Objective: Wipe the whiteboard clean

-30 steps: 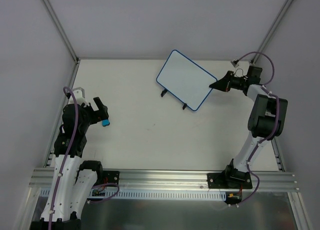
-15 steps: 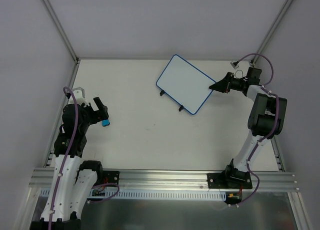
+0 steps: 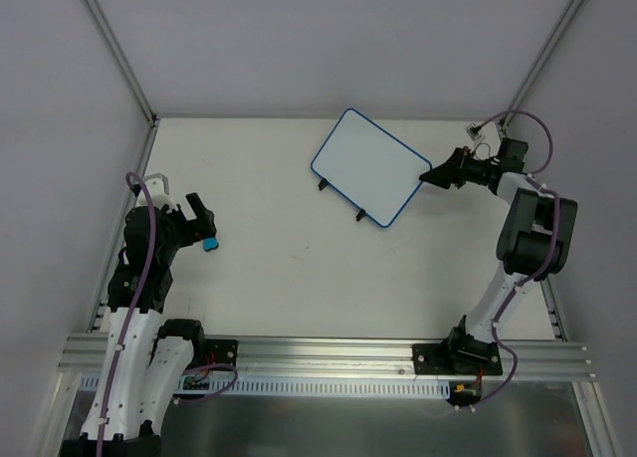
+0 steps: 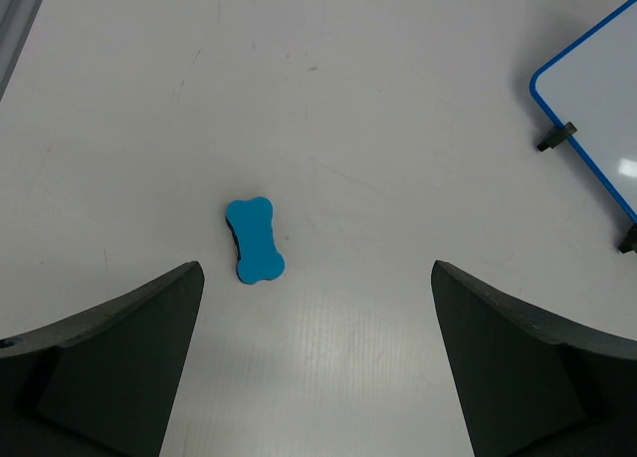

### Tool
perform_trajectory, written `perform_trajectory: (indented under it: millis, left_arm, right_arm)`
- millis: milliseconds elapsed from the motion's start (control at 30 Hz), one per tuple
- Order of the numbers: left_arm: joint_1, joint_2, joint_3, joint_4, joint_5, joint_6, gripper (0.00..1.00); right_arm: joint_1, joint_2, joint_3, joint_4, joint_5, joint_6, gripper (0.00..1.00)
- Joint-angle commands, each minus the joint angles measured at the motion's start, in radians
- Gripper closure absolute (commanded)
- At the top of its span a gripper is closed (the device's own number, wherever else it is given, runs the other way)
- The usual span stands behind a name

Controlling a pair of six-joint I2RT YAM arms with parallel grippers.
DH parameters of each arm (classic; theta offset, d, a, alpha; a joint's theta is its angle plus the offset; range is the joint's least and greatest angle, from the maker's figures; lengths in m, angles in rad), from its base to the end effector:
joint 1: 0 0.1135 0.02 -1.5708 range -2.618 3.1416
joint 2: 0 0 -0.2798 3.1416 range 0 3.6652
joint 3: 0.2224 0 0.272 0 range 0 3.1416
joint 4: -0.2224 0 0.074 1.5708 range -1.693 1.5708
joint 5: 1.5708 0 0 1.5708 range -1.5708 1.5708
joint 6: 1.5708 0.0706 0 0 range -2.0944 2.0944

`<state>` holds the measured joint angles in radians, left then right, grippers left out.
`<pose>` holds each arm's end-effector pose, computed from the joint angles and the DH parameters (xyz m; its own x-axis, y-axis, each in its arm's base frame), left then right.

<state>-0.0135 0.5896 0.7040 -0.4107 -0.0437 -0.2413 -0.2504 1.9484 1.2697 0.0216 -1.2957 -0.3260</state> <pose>0.1824 0.0006 0.3168 -0.2767 -0.2350 -0.9318 -0.0972 0.9715 -0.2162 0.4442 -0.0435 0.1968 -0.3457 -0.0014 -0.9383 -0.8251 0.4767 0.3033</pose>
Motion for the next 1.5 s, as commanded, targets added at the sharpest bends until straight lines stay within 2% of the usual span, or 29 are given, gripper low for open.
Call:
perform_trajectory:
  millis: [0, 67, 167, 300, 367, 400, 633, 733, 833, 1033, 1167, 1300, 1467]
  left_arm:
    - [-0.006, -0.007, -0.003, -0.008, 0.007, 0.022, 0.01]
    - [-0.008, -0.010, -0.003, -0.008, 0.005, 0.022, 0.01]
    - [-0.016, -0.019, -0.005, -0.008, -0.001, 0.023, 0.01]
    - [-0.029, -0.034, -0.006, -0.013, -0.007, 0.016, 0.01]
    - [-0.036, -0.037, 0.003, -0.013, -0.016, 0.007, 0.01]
    - [-0.037, -0.039, 0.009, -0.016, -0.018, 0.002, 0.01]
    - [-0.037, -0.066, 0.124, -0.092, 0.021, -0.024, 0.01]
    - [-0.037, -0.076, 0.192, -0.140, 0.039, -0.015, 0.01]
    - [-0.037, -0.083, 0.267, -0.200, 0.071, 0.002, 0.01]
    - [-0.037, -0.120, 0.408, -0.299, 0.067, 0.059, 0.01]
    - [-0.039, -0.148, 0.500, -0.381, 0.064, 0.088, 0.01]
    - [-0.039, -0.197, 0.546, -0.418, 0.050, 0.088, 0.01]
    - [-0.043, -0.254, 0.592, -0.461, 0.010, 0.089, 0.01]
  right_arm:
    - [-0.030, -0.121, -0.026, -0.012, 0.114, -0.028, 0.05]
    - [-0.038, -0.180, -0.041, -0.014, 0.189, -0.015, 0.01]
    - [-0.050, -0.293, -0.082, -0.017, 0.263, 0.019, 0.01]
    - [-0.052, -0.492, -0.168, -0.015, 0.542, 0.132, 0.01]
    - [-0.052, -0.584, -0.223, -0.023, 0.617, 0.206, 0.01]
    - [-0.052, -0.680, -0.239, -0.053, 0.697, 0.225, 0.01]
    - [-0.052, -1.102, -0.283, -0.270, 0.981, 0.321, 0.01]
    - [-0.052, -1.244, -0.267, -0.351, 1.023, 0.351, 0.01]
    - [-0.052, -1.310, -0.222, -0.425, 0.961, 0.317, 0.01]
    - [0.014, -1.444, -0.211, -0.440, 0.964, 0.407, 0.01]
    - [0.077, -1.506, -0.207, -0.479, 1.015, 0.391, 0.01]
    - [0.154, -1.589, -0.217, -0.506, 1.111, 0.338, 0.01]
    - [0.201, -1.645, -0.207, -0.532, 1.161, 0.320, 0.01]
